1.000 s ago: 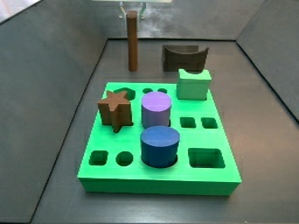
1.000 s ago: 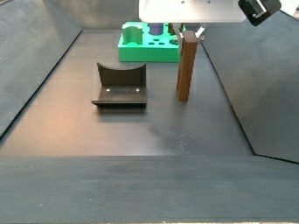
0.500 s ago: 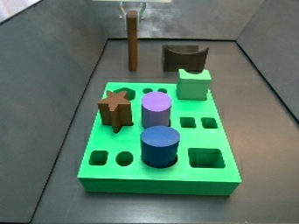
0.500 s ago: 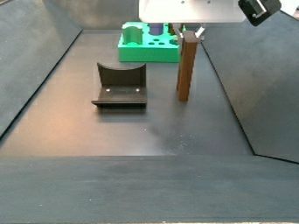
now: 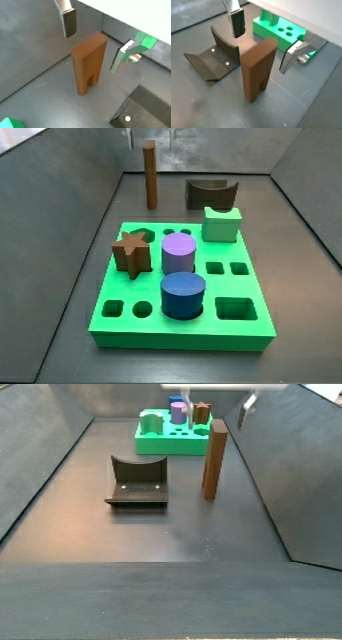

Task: Pick up the square-circle object. Move up. Rotate the square-circle object. Place the square-circle object on the fixture. Regrasp the square-circle object. Move to above the board. Insert the square-circle object.
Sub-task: Rotate the square-circle object.

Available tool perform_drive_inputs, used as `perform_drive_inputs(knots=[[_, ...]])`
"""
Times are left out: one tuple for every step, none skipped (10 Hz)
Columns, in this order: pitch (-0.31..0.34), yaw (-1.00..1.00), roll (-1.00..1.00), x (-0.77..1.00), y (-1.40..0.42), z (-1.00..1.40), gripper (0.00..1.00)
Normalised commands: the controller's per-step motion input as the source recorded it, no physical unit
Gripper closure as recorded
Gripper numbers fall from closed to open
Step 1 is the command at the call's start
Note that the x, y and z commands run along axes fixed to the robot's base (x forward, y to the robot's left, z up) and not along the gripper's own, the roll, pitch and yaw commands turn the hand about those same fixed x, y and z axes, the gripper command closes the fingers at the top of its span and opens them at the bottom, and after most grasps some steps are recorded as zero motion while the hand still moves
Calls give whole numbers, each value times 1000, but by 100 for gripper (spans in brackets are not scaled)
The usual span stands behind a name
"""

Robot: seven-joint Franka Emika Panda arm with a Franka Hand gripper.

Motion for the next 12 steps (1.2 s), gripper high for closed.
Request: perform_drive_inputs(knots=[[47, 25, 69, -12, -12, 607, 0], [65, 29, 35, 7, -14, 348, 0], [12, -1000, 2, 0, 83, 0, 0], [12, -1000, -1, 19, 89, -144, 0], [10, -1000, -1, 36, 79, -110, 0], [9, -1000, 1, 32, 49, -57, 0], [8, -1000, 1, 33, 40, -46, 0], [8, -1000, 2, 34, 35, -42, 0], [8, -1000, 2, 35, 32, -39, 0], [8, -1000, 2, 37, 30, -34, 0], [9, -1000, 2, 37, 29, -33, 0], [9, -1000, 3, 38, 28, -32, 0]])
